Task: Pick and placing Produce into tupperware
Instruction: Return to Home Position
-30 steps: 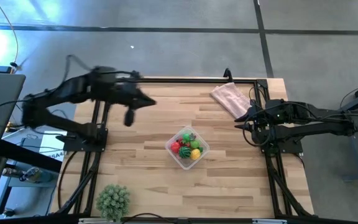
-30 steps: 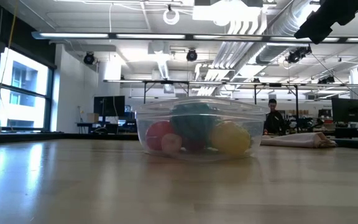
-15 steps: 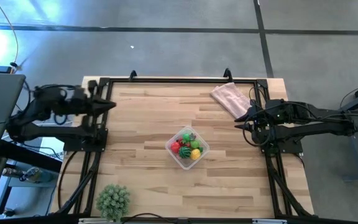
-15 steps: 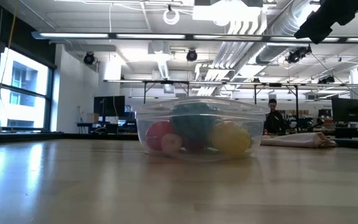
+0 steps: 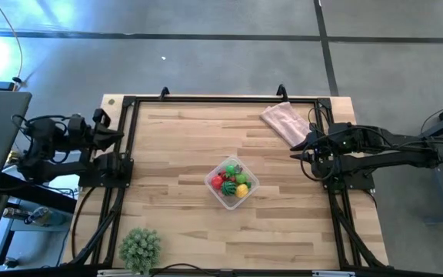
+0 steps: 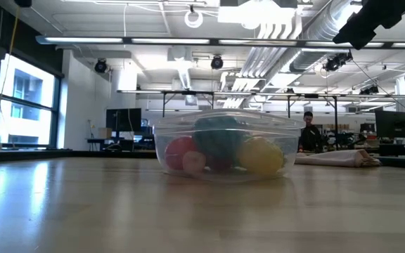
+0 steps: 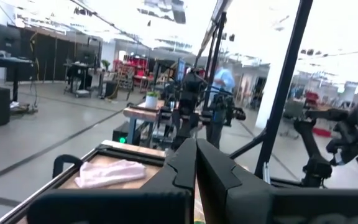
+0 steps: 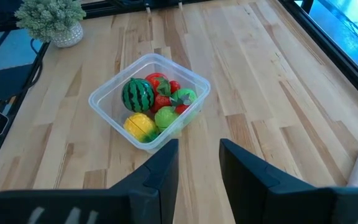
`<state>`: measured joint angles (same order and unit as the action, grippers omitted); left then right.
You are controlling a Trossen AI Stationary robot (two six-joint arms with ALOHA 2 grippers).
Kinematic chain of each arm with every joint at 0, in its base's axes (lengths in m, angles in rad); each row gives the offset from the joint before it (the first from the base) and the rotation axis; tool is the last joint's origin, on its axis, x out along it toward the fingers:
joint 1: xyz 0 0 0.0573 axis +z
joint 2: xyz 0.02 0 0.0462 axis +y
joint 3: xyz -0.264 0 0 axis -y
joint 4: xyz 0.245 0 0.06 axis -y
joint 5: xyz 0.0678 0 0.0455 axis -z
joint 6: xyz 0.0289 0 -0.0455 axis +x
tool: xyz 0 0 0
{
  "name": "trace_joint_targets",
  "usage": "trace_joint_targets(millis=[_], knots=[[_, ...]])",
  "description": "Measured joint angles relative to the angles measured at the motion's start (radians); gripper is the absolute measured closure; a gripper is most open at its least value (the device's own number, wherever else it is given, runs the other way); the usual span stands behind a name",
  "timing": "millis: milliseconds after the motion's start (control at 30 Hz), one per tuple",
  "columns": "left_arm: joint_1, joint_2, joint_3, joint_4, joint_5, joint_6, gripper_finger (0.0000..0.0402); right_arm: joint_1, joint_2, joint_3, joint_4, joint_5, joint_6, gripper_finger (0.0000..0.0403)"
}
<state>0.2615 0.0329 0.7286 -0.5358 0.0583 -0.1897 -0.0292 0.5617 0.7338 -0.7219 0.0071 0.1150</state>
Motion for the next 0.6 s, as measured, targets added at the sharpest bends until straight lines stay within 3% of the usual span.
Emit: trace_joint_targets(millis=[167, 300, 433, 600], knots=[[0.000, -0.025, -0.061, 0.026, 0.000, -0.025, 0.0399, 0.000, 0.000, 0.000, 0.000, 0.000, 0.000, 0.0297], [0.000, -0.018, -0.155, 0.139, 0.001, -0.040, 0.0399, 0.000, 0.000, 0.000, 0.000, 0.000, 0.000, 0.0297], [0.000, -0.019, -0.300, 0.375, 0.002, -0.066, 0.0399, 0.000, 0.000, 0.000, 0.000, 0.000, 0.000, 0.0297], [0.000, -0.017, -0.460, 0.557, 0.002, -0.090, 0.0399, 0.000, 0.000, 0.000, 0.000, 0.000, 0.000, 0.0297]])
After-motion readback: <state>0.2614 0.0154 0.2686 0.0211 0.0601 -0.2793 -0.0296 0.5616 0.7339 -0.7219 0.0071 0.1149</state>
